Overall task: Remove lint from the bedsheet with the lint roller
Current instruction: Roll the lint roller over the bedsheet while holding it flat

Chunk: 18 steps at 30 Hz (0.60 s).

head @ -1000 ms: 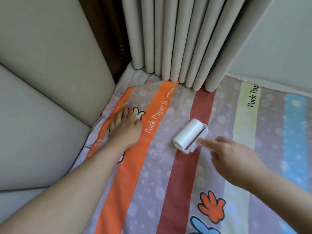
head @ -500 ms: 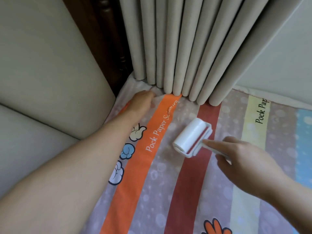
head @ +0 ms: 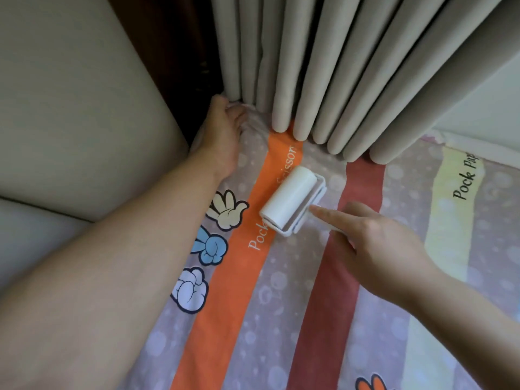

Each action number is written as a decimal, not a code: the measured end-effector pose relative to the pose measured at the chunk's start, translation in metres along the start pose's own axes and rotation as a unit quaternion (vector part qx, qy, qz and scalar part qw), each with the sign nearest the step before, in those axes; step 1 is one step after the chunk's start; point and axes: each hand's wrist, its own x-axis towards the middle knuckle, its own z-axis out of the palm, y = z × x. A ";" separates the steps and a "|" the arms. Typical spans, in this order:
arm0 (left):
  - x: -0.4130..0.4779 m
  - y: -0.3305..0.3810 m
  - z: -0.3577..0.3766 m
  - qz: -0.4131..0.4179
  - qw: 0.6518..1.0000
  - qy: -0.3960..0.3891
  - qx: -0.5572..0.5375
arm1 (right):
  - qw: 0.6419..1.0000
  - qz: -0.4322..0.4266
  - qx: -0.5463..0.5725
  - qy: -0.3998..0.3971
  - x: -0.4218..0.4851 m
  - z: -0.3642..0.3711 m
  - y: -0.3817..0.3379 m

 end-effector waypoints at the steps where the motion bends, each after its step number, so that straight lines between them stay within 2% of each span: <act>1: 0.004 -0.001 0.000 -0.004 1.000 0.003 0.011 | 1.000 -0.007 0.002 0.004 0.004 0.003 -0.001; 7: 0.009 -0.007 -0.002 0.004 0.994 -0.061 0.092 | 1.000 -0.011 0.012 -0.014 0.008 0.017 0.003; 9: -0.002 -0.003 0.000 0.020 0.994 -0.069 0.087 | 1.000 -0.016 0.019 -0.007 0.004 0.014 0.006; 12: -0.043 0.000 -0.011 0.052 0.991 -0.067 0.102 | 0.999 -0.024 0.036 0.028 -0.003 0.006 0.006; 14: -0.082 -0.017 -0.030 0.062 0.990 -0.026 0.121 | 0.998 -0.023 0.038 0.038 -0.001 0.005 0.000; 16: -0.123 -0.041 -0.057 0.094 0.972 -0.010 0.214 | 0.998 -0.023 0.028 0.043 0.011 0.007 -0.011; 18: -0.146 -0.064 -0.074 0.143 0.930 -0.025 0.339 | 0.998 -0.033 0.013 0.052 0.029 0.012 -0.026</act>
